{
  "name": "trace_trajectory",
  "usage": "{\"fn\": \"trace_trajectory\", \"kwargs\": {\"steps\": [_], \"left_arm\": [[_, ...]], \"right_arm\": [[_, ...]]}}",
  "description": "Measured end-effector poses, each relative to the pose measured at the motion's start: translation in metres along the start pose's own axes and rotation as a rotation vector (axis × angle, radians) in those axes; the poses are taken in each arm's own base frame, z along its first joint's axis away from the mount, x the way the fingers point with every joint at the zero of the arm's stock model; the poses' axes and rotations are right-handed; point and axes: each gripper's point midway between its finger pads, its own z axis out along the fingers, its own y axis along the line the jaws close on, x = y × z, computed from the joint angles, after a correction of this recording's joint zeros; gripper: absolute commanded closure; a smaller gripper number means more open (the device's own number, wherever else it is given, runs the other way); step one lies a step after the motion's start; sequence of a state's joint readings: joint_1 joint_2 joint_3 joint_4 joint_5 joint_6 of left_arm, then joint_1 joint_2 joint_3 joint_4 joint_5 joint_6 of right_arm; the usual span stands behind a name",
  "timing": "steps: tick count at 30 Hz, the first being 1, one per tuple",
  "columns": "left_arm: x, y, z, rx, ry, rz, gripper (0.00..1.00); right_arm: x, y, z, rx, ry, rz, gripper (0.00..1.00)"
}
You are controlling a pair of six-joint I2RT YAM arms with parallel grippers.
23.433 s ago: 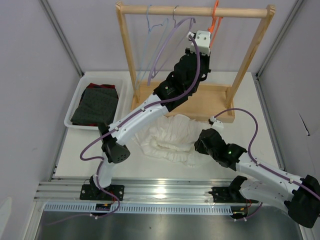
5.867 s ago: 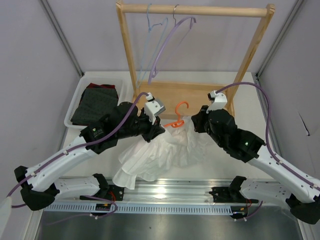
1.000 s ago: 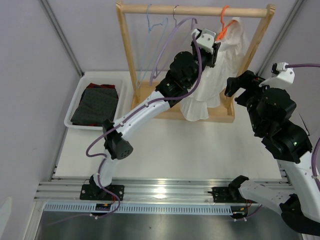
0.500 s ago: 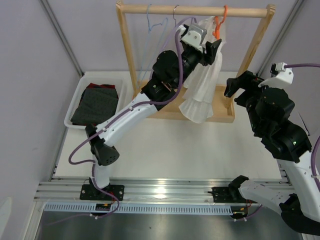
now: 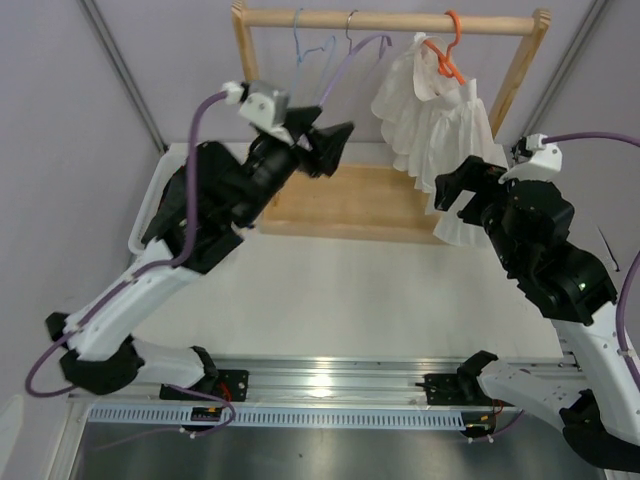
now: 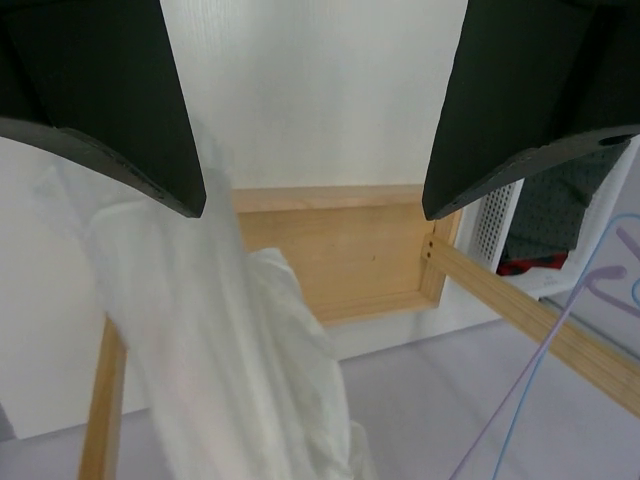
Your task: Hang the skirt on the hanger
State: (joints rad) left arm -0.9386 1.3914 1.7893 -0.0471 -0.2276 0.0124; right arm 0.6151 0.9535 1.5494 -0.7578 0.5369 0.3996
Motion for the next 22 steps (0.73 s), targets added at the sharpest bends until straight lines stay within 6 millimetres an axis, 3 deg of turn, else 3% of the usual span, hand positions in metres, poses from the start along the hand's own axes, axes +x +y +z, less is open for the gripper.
{"fn": "trace_trajectory", "kwargs": {"steps": [2, 5, 9, 12, 16, 19, 22], "left_arm": [[0.006, 0.011, -0.039, -0.022, 0.042, -0.045, 0.32], [0.030, 0.022, -0.089, -0.045, 0.105, -0.103, 0.31], [0.090, 0.035, -0.149, -0.082, 0.239, -0.147, 0.31], [0.129, 0.045, -0.180, -0.124, 0.351, -0.141, 0.30], [0.151, 0.057, -0.204, -0.177, 0.426, -0.120, 0.30], [0.155, 0.065, -0.218, -0.210, 0.448, -0.117, 0.29], [0.158, 0.070, -0.227, -0.233, 0.452, -0.119, 0.28]], "right_arm": [[0.017, 0.002, 0.002, -0.024, 0.041, -0.010, 0.01], [0.042, 0.001, 0.004, -0.047, 0.099, -0.021, 0.01], [0.067, -0.003, 0.004, -0.062, 0.145, -0.031, 0.01], [0.080, -0.007, 0.004, -0.058, 0.168, -0.031, 0.00], [0.100, -0.011, 0.008, -0.052, 0.209, -0.040, 0.01], [0.124, -0.017, 0.012, -0.038, 0.261, -0.061, 0.01], [0.133, -0.019, 0.013, -0.032, 0.286, -0.068, 0.00]]}}
